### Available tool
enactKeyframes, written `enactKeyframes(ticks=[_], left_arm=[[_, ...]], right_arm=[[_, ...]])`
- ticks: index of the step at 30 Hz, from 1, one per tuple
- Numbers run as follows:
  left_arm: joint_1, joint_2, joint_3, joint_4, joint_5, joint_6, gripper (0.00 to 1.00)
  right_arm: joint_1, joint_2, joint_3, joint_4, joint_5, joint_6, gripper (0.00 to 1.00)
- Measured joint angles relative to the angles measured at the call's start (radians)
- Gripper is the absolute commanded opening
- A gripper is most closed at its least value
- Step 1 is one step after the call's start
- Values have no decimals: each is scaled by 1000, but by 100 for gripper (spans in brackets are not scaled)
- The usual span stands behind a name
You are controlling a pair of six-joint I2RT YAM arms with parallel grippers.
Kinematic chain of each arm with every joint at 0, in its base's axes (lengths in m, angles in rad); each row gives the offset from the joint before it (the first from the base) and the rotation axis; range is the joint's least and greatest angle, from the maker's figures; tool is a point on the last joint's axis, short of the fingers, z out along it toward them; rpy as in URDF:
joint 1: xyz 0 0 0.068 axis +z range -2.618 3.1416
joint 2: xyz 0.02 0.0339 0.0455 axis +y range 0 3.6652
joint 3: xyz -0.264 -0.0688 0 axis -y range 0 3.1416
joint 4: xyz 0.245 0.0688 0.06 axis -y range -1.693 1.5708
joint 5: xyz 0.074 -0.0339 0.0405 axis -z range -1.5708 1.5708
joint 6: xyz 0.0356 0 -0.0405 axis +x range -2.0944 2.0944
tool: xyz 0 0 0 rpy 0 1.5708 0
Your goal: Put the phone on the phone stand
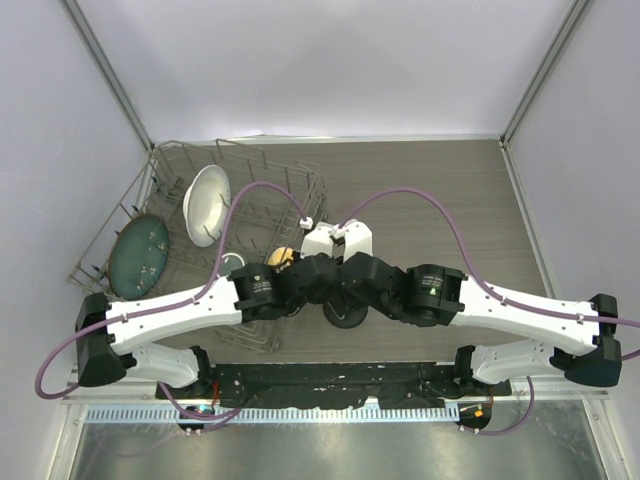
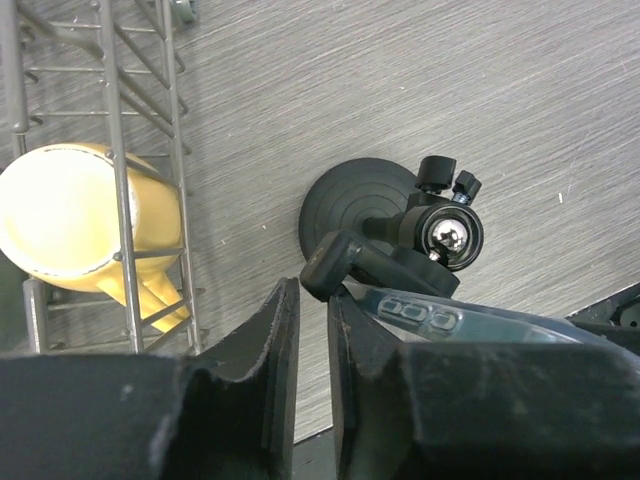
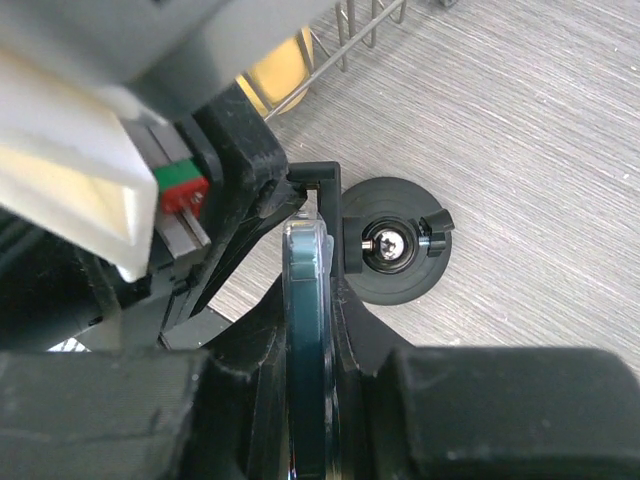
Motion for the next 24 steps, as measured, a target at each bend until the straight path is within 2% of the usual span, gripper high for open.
enactKeyframes(ticks=[2, 9, 13, 14, 15, 17, 19, 21, 24], left_arm=[[3, -2, 8, -18, 11, -9, 30], [5, -132, 58, -119, 66, -18, 31], [6, -177, 84, -117, 98, -10, 36], [6, -188, 76, -115, 109, -7, 38], [6, -204, 63, -108, 131, -2, 41], [6, -233, 36, -79, 178, 17, 46], [6, -255, 14, -43, 223, 42, 51], [6, -270, -3, 1, 269, 72, 56], [6, -283, -25, 77, 341, 124, 57]], right_arm=[[-2, -1, -3, 5, -4, -12, 0], [-46, 7, -15, -41, 67, -33, 0], [-56, 4, -9, -65, 64, -52, 2], [-62, 0, -9, -69, 58, -55, 23], [-69, -6, -9, -73, 50, -58, 35], [-82, -21, -11, -91, 37, -64, 53], [-88, -43, -19, -125, 28, -66, 59], [-95, -70, -25, -152, 17, -68, 60], [-95, -113, -26, -161, -4, -68, 60]])
